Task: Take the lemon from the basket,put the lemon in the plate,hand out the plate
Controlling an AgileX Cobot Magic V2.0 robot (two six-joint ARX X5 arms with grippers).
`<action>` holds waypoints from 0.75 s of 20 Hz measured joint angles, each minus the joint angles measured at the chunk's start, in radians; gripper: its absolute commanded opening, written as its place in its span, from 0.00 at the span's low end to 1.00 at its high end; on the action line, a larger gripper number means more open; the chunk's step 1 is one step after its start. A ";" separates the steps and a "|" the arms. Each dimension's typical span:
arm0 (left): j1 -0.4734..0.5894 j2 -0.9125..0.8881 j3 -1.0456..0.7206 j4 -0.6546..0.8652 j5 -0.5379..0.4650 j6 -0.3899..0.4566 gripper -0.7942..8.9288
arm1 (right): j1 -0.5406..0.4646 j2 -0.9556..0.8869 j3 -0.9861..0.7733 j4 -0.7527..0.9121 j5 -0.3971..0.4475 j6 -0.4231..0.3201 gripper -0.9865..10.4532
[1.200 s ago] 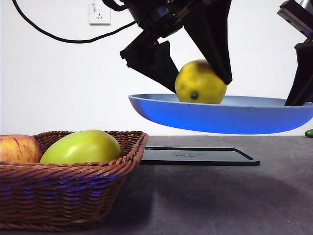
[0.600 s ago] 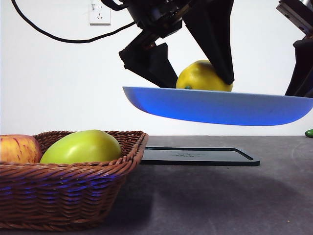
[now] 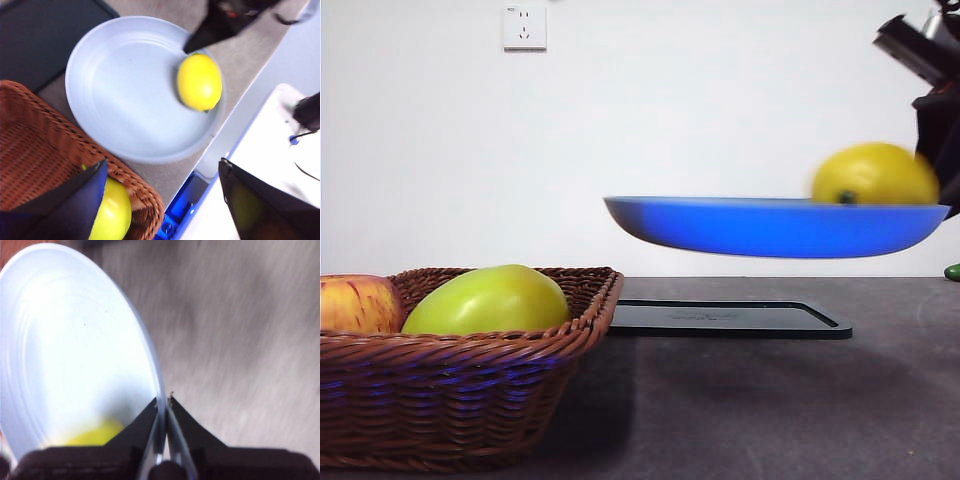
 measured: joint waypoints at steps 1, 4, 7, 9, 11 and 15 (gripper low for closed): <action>0.000 -0.053 0.000 -0.009 -0.001 0.003 0.48 | -0.009 0.035 0.028 0.000 0.003 0.000 0.09; 0.000 -0.200 0.000 -0.016 -0.034 0.002 0.48 | -0.027 0.187 0.151 -0.001 0.022 -0.004 0.09; 0.000 -0.280 0.000 -0.041 -0.076 -0.001 0.48 | -0.039 0.328 0.291 0.000 0.026 -0.009 0.09; 0.000 -0.309 0.000 -0.058 -0.099 -0.005 0.48 | -0.042 0.428 0.400 0.009 0.027 -0.011 0.09; 0.000 -0.319 0.000 -0.071 -0.119 -0.005 0.48 | -0.043 0.520 0.499 0.012 0.028 -0.010 0.09; 0.000 -0.314 0.000 -0.077 -0.120 -0.005 0.48 | -0.043 0.678 0.650 0.018 0.064 0.011 0.09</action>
